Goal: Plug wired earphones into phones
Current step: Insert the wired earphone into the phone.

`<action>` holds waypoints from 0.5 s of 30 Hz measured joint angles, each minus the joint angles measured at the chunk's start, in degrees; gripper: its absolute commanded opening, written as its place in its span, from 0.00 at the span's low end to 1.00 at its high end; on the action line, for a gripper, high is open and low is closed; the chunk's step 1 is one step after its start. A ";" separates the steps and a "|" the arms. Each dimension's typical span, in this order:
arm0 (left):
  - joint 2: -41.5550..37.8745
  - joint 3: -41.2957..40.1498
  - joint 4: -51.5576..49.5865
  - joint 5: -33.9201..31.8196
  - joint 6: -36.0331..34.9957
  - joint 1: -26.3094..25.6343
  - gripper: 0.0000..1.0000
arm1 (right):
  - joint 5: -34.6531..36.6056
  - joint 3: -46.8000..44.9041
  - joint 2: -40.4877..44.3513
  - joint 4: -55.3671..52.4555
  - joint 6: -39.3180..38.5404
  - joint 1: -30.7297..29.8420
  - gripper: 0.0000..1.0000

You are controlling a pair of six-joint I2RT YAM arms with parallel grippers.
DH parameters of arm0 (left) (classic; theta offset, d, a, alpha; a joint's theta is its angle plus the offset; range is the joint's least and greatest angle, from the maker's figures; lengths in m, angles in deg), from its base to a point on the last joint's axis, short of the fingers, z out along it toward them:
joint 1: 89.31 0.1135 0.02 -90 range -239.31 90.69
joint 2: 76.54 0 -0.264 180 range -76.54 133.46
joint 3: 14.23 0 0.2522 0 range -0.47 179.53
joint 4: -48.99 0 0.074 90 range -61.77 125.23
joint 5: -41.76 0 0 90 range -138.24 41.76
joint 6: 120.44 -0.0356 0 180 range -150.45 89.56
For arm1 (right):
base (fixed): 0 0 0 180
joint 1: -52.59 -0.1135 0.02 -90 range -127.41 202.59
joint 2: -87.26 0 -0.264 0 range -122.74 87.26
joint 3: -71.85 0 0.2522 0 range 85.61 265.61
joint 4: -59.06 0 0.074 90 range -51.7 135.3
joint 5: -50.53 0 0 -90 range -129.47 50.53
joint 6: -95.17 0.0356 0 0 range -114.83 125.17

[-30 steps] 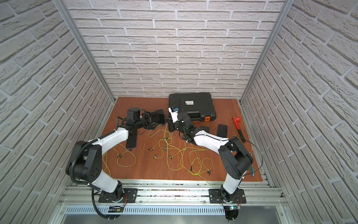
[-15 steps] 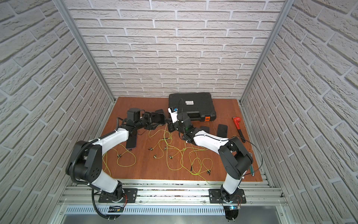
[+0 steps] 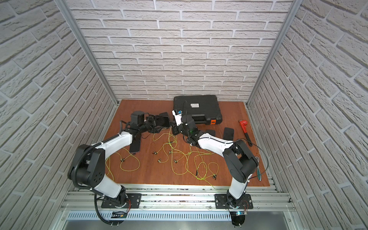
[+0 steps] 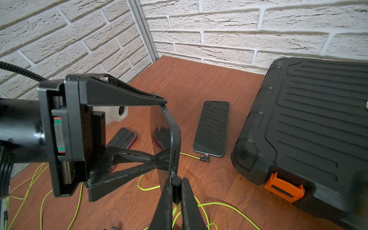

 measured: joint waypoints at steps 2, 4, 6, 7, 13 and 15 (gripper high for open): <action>0.02 0.00 -0.02 -0.09 -0.09 0.02 0.00 | 0.00 0.15 -0.15 -0.17 -0.09 0.00 0.06; 0.09 0.00 -0.02 -0.11 -0.33 0.02 0.00 | -0.02 0.57 -0.17 -1.01 -0.35 0.00 0.07; 0.11 -0.11 -0.02 -0.11 -0.44 0.02 0.00 | -0.20 1.31 -0.17 -2.49 -0.96 0.00 0.11; 0.11 -0.20 -0.02 -0.09 -0.48 0.04 0.00 | -0.28 1.64 -0.17 -3.15 -1.27 0.00 0.16; 0.02 0.55 -4.35 4.52 -6.64 1.51 0.00 | -5.92 3.37 -0.17 -10.08 -2.05 0.55 0.49; -0.11 1.84 -9.62 4.92 -11.10 3.72 0.00 | -7.72 4.31 0.15 -13.66 -2.80 0.76 0.55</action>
